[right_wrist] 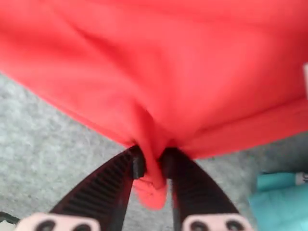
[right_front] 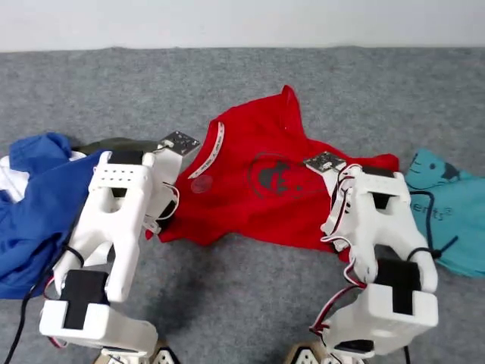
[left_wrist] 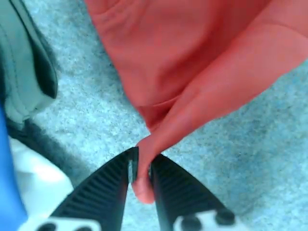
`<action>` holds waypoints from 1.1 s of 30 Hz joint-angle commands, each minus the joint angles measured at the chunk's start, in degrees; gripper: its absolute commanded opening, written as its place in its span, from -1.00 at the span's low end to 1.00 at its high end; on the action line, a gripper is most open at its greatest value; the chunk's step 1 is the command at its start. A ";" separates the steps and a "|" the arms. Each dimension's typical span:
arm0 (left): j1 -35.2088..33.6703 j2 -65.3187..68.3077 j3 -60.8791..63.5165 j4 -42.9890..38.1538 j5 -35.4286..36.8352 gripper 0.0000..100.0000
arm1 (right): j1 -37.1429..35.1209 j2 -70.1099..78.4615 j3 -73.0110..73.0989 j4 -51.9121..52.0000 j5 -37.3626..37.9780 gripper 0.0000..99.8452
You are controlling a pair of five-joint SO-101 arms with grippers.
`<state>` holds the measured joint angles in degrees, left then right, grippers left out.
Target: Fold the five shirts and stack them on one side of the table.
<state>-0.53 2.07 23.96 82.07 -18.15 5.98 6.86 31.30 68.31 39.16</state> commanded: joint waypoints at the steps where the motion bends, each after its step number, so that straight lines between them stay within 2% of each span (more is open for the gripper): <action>1: -0.26 -0.70 -5.58 3.52 -0.26 -0.97 | -0.22 -1.45 -0.88 3.65 1.76 -0.97; 11: -0.44 -0.70 -29.93 17.76 -0.18 -0.97 | -0.31 -21.14 -15.65 19.21 8.88 -0.98; 16: -0.09 -3.43 -42.42 18.37 -0.53 -0.97 | -0.13 -28.88 -30.33 24.13 11.43 -0.98; 25: 0.53 -12.22 -65.71 18.20 -0.79 -0.97 | 1.80 -34.95 -49.58 23.16 12.66 -0.98; 33: 0.62 -16.79 -83.74 16.53 -8.62 -0.97 | 10.07 -39.87 -57.32 17.45 12.75 -0.98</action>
<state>0.18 -11.74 -53.41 99.56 -24.75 12.84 -29.89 -22.15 88.44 51.56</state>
